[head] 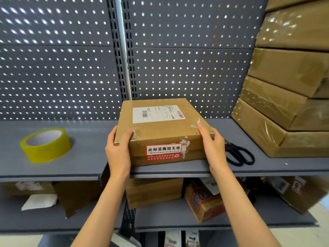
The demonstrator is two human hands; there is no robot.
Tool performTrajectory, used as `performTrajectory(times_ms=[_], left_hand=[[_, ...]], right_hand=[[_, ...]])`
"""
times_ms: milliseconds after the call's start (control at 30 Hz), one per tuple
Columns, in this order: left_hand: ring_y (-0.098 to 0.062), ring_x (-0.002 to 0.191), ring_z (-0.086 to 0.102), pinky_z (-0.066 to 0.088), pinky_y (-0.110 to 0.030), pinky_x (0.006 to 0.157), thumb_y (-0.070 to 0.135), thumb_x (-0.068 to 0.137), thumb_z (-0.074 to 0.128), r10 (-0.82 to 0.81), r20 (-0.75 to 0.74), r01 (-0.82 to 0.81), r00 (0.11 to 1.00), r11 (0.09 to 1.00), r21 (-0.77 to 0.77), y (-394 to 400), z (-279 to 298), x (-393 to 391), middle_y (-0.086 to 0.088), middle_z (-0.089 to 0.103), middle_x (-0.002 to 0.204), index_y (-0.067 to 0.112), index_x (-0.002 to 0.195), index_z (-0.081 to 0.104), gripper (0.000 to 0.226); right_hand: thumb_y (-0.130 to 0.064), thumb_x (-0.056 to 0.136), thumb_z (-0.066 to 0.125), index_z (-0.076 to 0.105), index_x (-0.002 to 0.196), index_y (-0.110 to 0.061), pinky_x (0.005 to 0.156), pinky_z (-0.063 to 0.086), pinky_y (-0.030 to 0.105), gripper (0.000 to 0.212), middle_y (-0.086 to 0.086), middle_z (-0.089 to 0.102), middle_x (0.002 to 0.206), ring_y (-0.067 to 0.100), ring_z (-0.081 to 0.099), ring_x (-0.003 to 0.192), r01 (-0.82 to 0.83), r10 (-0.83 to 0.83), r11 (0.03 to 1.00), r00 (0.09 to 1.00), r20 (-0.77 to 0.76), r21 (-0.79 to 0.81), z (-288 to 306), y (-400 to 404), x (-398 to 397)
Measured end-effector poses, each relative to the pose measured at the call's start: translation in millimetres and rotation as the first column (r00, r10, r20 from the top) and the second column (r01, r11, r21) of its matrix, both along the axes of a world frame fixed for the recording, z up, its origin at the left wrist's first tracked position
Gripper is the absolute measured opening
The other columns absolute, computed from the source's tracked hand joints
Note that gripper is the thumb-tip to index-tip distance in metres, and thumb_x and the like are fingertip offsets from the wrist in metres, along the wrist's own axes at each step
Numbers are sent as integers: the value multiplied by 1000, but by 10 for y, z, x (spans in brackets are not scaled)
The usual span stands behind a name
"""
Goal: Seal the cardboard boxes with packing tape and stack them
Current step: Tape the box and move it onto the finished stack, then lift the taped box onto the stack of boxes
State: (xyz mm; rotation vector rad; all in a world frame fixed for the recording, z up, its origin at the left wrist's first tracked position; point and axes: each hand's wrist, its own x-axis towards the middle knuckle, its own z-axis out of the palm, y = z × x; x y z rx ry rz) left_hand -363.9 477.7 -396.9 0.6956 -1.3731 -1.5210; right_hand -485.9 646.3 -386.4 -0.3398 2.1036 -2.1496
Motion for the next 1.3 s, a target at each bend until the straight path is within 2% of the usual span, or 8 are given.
performTrajectory(times_ms=[67,233,567,700,900,1067,1167,1300], left_hand=[[4,90,54,40,-10,68,28,90,61,-13,-2,13,1000,1000,15,0,10,5,11,58,113,19,136,50,48],[2,93,56,41,-13,69,29,89,62,-67,-10,67,998,998,18,41,55,46,14,58,111,19,135,49,49],[-1,89,63,47,-22,73,47,64,75,-99,-79,100,992,995,7,35,226,97,6,65,112,22,128,56,71],[-16,99,64,49,-34,84,59,53,70,-122,-57,118,991,991,-59,-46,619,127,0,68,113,20,126,58,84],[-13,87,61,47,-31,72,54,68,69,-159,1,158,987,982,-99,-195,1401,126,5,68,95,20,111,67,54],[-5,76,65,49,-27,60,50,77,63,-195,-1,191,981,960,-205,-194,1964,233,8,72,92,26,106,70,38],[-3,67,64,48,-28,58,46,84,58,-185,-25,174,982,956,-234,-150,2265,238,13,70,77,31,93,71,22],[-3,59,63,51,-18,49,46,85,58,-223,-45,202,974,937,-284,39,2598,252,14,67,68,36,70,74,24]], right_hand=[[-50,88,58,58,121,-28,82,48,26,39,-9,63,113,8,60,102,-14,14,1000,1000,7,-1,-14,5,0],[-46,88,60,58,101,-36,59,42,9,16,-18,64,96,-8,59,81,-109,114,992,990,79,-68,52,61,35],[-46,78,69,61,108,-33,69,45,13,34,-17,69,100,-7,64,86,-222,227,968,973,32,-114,238,120,32],[-47,78,68,62,105,-32,63,43,9,32,-18,68,100,-11,62,81,-244,240,962,970,-46,-119,615,76,-25],[-44,81,68,70,95,-23,49,43,6,25,-20,71,77,-12,62,63,-228,219,965,972,-81,-132,1310,-13,-35],[-45,82,65,69,103,-22,56,45,5,32,-16,74,90,-7,66,78,-262,241,953,960,-145,-154,1810,58,69],[-48,80,65,69,104,-21,57,47,7,37,-15,74,93,-5,67,81,-267,234,950,952,-195,-163,2131,136,98],[-51,80,65,70,103,-20,57,47,8,39,-12,74,93,-3,67,83,-265,223,951,944,-241,-158,2463,285,107]])
